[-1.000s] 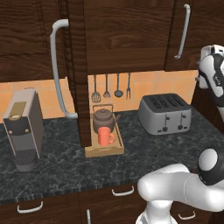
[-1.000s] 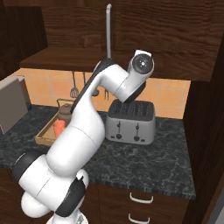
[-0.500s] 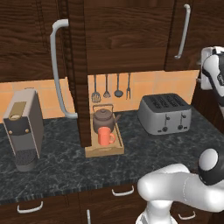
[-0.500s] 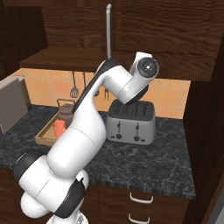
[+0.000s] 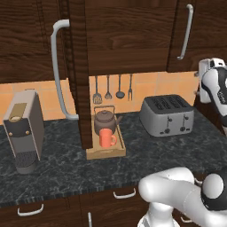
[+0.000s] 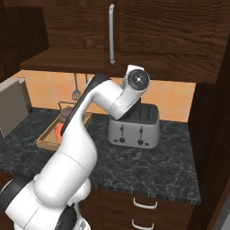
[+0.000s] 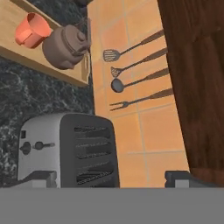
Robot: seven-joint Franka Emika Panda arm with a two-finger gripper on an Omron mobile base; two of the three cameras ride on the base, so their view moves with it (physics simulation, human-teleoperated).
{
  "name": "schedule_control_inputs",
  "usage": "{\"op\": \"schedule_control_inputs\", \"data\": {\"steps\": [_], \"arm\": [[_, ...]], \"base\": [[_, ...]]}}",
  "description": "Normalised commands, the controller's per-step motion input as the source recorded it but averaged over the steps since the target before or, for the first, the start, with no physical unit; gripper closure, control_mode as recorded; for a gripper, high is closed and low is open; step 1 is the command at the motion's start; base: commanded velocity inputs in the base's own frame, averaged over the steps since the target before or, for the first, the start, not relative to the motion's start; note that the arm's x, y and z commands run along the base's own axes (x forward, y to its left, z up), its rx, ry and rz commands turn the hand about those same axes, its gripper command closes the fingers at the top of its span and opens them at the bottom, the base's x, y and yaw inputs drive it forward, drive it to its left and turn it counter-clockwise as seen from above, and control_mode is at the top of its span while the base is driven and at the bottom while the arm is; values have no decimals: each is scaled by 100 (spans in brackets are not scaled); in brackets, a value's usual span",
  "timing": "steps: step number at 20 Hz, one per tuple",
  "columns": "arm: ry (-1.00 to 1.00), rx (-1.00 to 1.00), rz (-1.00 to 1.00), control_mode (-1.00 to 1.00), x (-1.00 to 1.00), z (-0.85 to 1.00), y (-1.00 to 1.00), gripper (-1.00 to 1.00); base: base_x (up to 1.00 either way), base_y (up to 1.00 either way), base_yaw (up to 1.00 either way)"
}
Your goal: Pick the kettle from the counter and place it on the tray. Then pick the mug from the cabinet and place it on the tray. Then close the cabinet doors.
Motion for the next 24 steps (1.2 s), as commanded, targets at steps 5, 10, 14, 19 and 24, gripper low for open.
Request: {"op": "schedule_control_inputs", "data": {"steps": [5,10,14,19,24], "arm": [[-2,2,0,-100,-76,1,3,-100],[6,0,0,-100,-11,-4,24,-100],[9,0,0,-100,0,-8,26,-100],[7,-1,2,-100,-16,-22,38,-100],[1,-14,5,-100,-31,-29,63,-100]], "base": [[0,0,0],[0,0,0],[0,0,0],[0,0,0],[0,0,0]]}}
